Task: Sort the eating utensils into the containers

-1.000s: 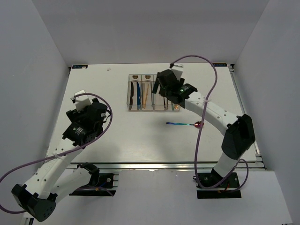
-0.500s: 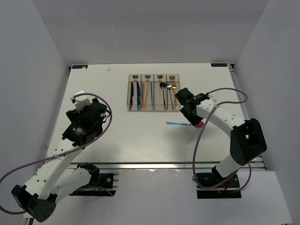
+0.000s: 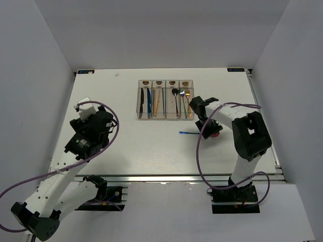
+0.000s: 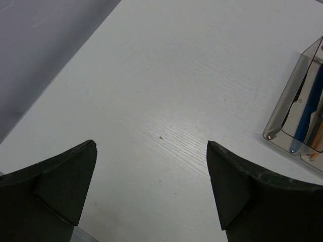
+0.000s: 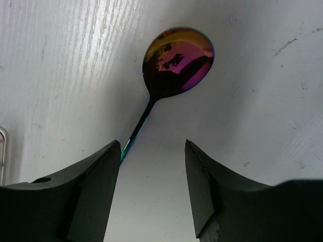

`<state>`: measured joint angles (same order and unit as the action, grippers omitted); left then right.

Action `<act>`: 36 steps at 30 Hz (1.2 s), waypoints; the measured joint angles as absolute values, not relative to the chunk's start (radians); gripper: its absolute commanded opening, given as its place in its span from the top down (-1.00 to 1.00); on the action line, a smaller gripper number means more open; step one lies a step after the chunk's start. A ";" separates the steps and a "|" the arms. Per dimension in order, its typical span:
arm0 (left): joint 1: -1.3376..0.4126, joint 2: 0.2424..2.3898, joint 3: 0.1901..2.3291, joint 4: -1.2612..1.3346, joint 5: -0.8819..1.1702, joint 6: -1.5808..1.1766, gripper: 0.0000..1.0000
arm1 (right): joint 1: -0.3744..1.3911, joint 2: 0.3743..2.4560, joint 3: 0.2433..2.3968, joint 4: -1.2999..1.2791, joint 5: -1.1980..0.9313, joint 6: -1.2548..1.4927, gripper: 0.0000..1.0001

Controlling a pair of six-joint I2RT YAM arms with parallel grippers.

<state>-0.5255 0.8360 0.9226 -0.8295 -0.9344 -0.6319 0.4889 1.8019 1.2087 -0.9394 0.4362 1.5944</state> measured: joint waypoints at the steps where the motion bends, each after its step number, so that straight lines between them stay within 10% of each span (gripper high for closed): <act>1: -0.525 0.836 0.923 -0.830 -0.934 -0.632 -0.96 | 0.483 1.813 1.218 -0.942 0.434 1.598 -0.18; 6: -0.525 0.833 0.922 -0.829 -0.931 -0.628 -0.96 | 0.451 1.863 1.248 -0.943 0.427 1.613 -0.16; 16: -0.525 0.831 0.922 -0.829 -0.931 -0.628 -0.96 | 0.436 1.879 1.239 -0.932 0.393 1.641 1.00; 36: -0.525 0.828 0.922 -0.829 -0.931 -0.628 -0.96 | 0.518 1.541 1.131 -0.853 0.467 1.451 1.00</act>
